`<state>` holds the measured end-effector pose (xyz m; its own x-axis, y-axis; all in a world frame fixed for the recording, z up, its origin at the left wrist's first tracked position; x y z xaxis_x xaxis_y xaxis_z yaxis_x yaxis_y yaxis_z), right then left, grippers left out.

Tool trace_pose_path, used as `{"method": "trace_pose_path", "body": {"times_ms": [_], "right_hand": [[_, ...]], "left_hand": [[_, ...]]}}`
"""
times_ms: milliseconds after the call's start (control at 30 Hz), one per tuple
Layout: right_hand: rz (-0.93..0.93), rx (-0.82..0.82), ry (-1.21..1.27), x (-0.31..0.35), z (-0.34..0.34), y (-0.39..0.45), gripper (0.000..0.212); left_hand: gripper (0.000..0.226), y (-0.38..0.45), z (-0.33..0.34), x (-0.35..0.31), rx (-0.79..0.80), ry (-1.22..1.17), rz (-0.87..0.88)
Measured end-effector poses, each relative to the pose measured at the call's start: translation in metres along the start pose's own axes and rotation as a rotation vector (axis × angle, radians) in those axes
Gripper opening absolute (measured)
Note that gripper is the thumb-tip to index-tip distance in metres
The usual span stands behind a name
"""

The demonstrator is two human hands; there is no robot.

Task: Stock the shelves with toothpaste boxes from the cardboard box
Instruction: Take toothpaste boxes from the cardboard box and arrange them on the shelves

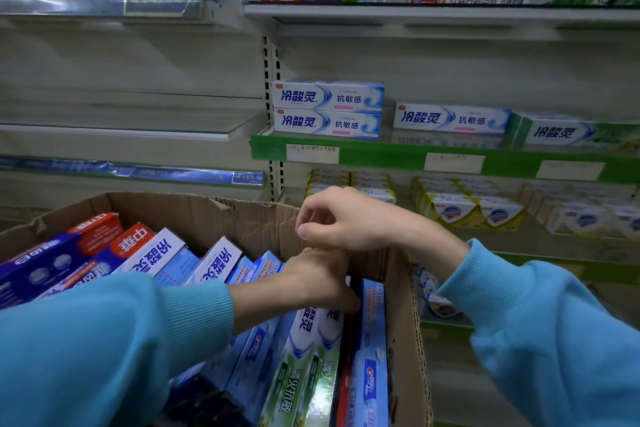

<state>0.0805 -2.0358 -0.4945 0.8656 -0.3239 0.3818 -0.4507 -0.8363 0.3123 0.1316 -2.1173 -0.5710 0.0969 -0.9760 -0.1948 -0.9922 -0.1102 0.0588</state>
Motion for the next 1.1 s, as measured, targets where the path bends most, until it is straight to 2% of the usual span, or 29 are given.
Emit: {"method": "trace_pose_path", "body": {"times_ms": [33, 100, 200, 333, 467, 567, 733, 967, 1100], "right_hand": [[-0.004, -0.011, -0.004, -0.001, -0.001, 0.001, 0.017], [-0.017, -0.049, -0.002, -0.001, -0.004, 0.002, 0.016], [-0.035, -0.137, 0.023, 0.000, -0.014, 0.004, 0.012], [-0.019, -0.243, 0.098, -0.002, -0.030, 0.004, 0.010], [-0.023, -0.365, 0.147, -0.003, -0.052, 0.003, 0.019], [-0.030, -0.385, 0.202, -0.005, -0.067, 0.000, 0.021], [0.002, -0.406, 0.208, -0.010, -0.096, -0.014, 0.028], [0.168, -0.448, 0.354, -0.048, -0.156, -0.062, 0.042], [0.228, -0.553, 0.503, -0.084, -0.175, -0.081, 0.040]], "left_hand": [[0.027, 0.000, -0.005, -0.001, -0.037, -0.023, 0.015], [0.042, -0.003, -0.018, -0.003, -0.086, -0.103, 0.035], [0.049, -0.007, -0.038, -0.002, -0.040, -0.202, -0.010], [0.029, -0.008, -0.073, 0.005, 0.008, -0.355, -0.110], [0.013, -0.006, -0.121, 0.013, -0.180, -0.445, -0.162], [0.010, -0.009, -0.155, 0.012, -0.267, -0.651, -0.199], [0.022, -0.004, -0.197, 0.017, -0.396, -0.926, -0.219], [0.036, 0.022, -0.197, 0.016, -0.527, -1.487, -0.245], [0.035, 0.043, -0.180, -0.007, -0.489, -1.643, -0.253]]}}
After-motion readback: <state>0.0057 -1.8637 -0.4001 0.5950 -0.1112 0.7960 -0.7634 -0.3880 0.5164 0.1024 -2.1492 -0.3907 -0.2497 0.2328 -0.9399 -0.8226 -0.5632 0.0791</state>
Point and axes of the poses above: each hand's wrist, its own y-axis towards the middle knuckle, its own z-axis out of the palm, x = y × z, the point moved 1 cm from there along y, towards the middle knuckle, and after that the axes turned 9 degrees about -x, right-handed, at the moved point
